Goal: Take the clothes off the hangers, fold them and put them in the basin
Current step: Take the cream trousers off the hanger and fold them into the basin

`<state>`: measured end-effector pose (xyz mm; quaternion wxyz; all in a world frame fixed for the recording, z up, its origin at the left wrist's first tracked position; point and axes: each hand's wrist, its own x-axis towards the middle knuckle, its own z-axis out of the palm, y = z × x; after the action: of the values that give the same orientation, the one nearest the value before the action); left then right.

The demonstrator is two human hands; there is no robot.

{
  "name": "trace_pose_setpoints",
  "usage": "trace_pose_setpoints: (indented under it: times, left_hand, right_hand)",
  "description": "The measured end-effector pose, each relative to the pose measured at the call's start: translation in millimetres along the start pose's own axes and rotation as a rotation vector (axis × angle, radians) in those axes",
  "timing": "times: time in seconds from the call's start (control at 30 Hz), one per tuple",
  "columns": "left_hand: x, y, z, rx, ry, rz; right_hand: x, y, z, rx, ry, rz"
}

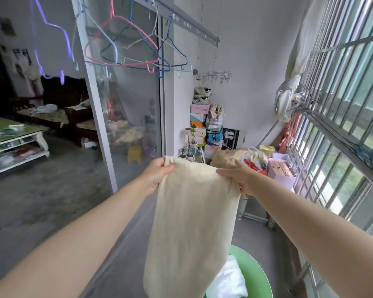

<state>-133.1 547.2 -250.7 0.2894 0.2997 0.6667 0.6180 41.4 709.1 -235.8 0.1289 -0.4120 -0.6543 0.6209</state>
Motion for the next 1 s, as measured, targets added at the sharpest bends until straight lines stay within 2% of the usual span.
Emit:
trace_pose_setpoints:
  times: [0.07, 0.17, 0.23, 0.3, 0.37, 0.43, 0.47, 0.53, 0.63, 0.7, 0.83, 1.0]
  left_hand:
    - [0, -3, -3, 0.054, 0.051, 0.050]
    - [-2, -4, -10, 0.113, 0.145, 0.140]
    - [-5, -6, -16, 0.093, 0.129, 0.140]
    - [-9, -7, -18, 0.049, 0.106, 0.132]
    - [-12, -5, -19, 0.037, 0.121, 0.140]
    - [-15, -4, -18, 0.015, 0.128, 0.152]
    - [-16, -2, -17, 0.007, 0.127, 0.157]
    - [-20, 0, -16, -0.041, 0.128, 0.162]
    - [-26, 9, -15, -0.206, 0.115, 0.161]
    - [-27, 18, -12, -0.293, 0.103, 0.149]
    - [-29, 32, -6, -0.395, 0.071, 0.110]
    - [-34, 39, 2, -0.433, -0.001, 0.082]
  right_hand:
    - [-1, 2, 2, 0.046, -0.064, -0.102]
    - [-4, 9, 7, 0.033, -0.247, -0.158]
    - [-7, 13, 11, -0.138, -0.273, -0.202]
    - [-7, 15, 17, -0.534, -0.154, -0.293]
    - [-5, 16, 22, -0.861, 0.070, -0.396]
    - [-3, 17, 21, -0.929, 0.224, -0.432]
    - [-3, 17, 20, -0.891, 0.245, -0.429]
    - [-6, 18, 13, -0.627, 0.191, -0.418]
    - [-12, 29, -2, -0.013, -0.092, -0.405]
    - [-11, 41, -12, 0.233, -0.283, -0.363]
    - [-4, 70, -10, 0.190, -0.464, -0.265]
    - [-6, 86, 2, 0.171, -0.429, -0.205]
